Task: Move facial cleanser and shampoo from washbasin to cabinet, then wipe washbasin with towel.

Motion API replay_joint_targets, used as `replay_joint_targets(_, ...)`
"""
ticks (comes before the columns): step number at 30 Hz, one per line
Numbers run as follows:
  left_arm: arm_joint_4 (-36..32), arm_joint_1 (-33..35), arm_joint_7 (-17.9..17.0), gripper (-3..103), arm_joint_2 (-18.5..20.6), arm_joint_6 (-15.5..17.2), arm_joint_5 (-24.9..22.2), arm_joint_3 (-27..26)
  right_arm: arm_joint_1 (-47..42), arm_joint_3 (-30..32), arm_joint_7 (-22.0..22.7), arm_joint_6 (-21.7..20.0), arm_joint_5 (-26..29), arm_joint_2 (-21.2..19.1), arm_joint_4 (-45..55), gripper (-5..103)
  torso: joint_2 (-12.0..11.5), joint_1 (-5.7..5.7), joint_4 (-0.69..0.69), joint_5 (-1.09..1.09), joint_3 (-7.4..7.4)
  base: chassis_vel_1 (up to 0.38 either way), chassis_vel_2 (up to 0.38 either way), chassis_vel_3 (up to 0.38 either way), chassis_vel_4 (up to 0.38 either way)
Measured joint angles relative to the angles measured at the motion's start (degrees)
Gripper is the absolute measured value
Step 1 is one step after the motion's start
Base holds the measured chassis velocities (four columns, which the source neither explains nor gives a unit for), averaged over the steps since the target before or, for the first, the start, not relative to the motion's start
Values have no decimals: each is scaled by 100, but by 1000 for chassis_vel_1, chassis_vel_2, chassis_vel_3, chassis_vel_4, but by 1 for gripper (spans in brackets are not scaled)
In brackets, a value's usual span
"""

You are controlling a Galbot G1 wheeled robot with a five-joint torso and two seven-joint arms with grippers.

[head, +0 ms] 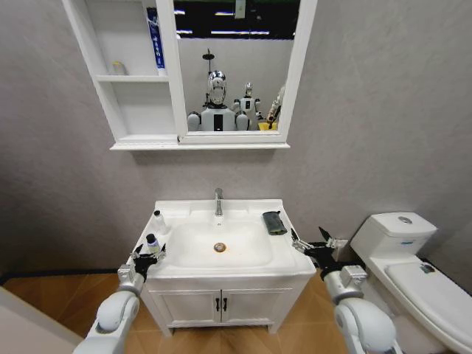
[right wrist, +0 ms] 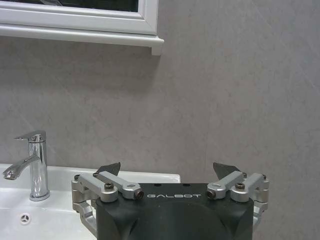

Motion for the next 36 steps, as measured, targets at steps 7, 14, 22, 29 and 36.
replay_joint_targets(7, -8, 19, -59, 72, -7, -50, 0, -38, 12, -9, 19, 1, -1, -1, 1, 100, 0, 0, 0, 0, 0, 0, 0, 0, 0)
replay_joint_targets(14, -71, 49, -29, 45, -27, -55, -12, -74, 15, -28, 28, -22, -5, -18, 29, 100, 0, 0, 0, 0, 0, 0, 0, 0, 0)
replay_joint_targets(22, -429, 179, -11, 43, 8, -67, -152, -178, 24, -64, 64, -121, -7, -58, 100, 100, 0, 0, 0, 0, 0, 0, 0, 0, 0)
replay_joint_targets(29, -1354, 464, -377, 43, 254, 268, -596, -688, 141, -184, 97, -252, -22, -120, 145, 100, 0, 0, 2, 0, 0, 0, 0, 0, 0)
replay_joint_targets(36, -2224, 261, -1354, 43, 1322, 1119, -1726, -1019, 201, -300, 87, -325, -126, -89, 168, 100, 0, 0, 0, 0, 0, 0, 0, 0, 0)
